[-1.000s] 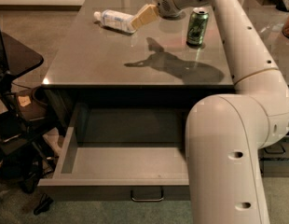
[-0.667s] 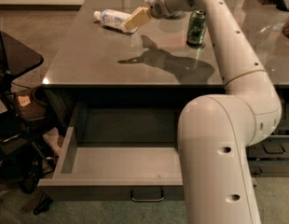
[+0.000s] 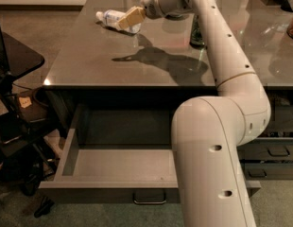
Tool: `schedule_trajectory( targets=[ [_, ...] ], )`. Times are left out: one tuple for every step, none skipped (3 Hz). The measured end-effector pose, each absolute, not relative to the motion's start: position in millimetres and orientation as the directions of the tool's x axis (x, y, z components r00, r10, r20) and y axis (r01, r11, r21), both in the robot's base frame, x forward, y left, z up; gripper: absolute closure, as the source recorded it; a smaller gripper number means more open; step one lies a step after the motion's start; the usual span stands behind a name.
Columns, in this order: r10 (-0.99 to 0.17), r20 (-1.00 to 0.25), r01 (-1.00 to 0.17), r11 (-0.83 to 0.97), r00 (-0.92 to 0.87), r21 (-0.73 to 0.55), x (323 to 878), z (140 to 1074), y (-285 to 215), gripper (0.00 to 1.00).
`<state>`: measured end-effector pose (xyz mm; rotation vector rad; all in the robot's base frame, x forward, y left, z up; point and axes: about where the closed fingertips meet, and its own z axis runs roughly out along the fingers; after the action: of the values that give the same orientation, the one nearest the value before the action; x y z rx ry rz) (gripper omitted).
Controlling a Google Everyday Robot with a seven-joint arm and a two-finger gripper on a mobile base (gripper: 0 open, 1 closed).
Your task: Place blue plastic bottle into top drawer
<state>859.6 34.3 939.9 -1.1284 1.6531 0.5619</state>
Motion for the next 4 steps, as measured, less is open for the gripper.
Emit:
schedule_trajectory(
  targets=[
    [-0.395,-0.915,-0.870,0.476,-0.084,-0.125,870.3,922.5,35.5,0.00],
    [-0.370,-0.915,-0.845,0.531,-0.159,-0.068,889.8,899.8,40.5,0.00],
    [-0.371,-0.915,-0.845,0.531,-0.160,-0.067,890.1,899.0,41.4,0.00],
    [-0.350,-0.915,-0.831,0.555,-0.201,-0.030,900.1,886.9,50.6,0.00]
  ],
)
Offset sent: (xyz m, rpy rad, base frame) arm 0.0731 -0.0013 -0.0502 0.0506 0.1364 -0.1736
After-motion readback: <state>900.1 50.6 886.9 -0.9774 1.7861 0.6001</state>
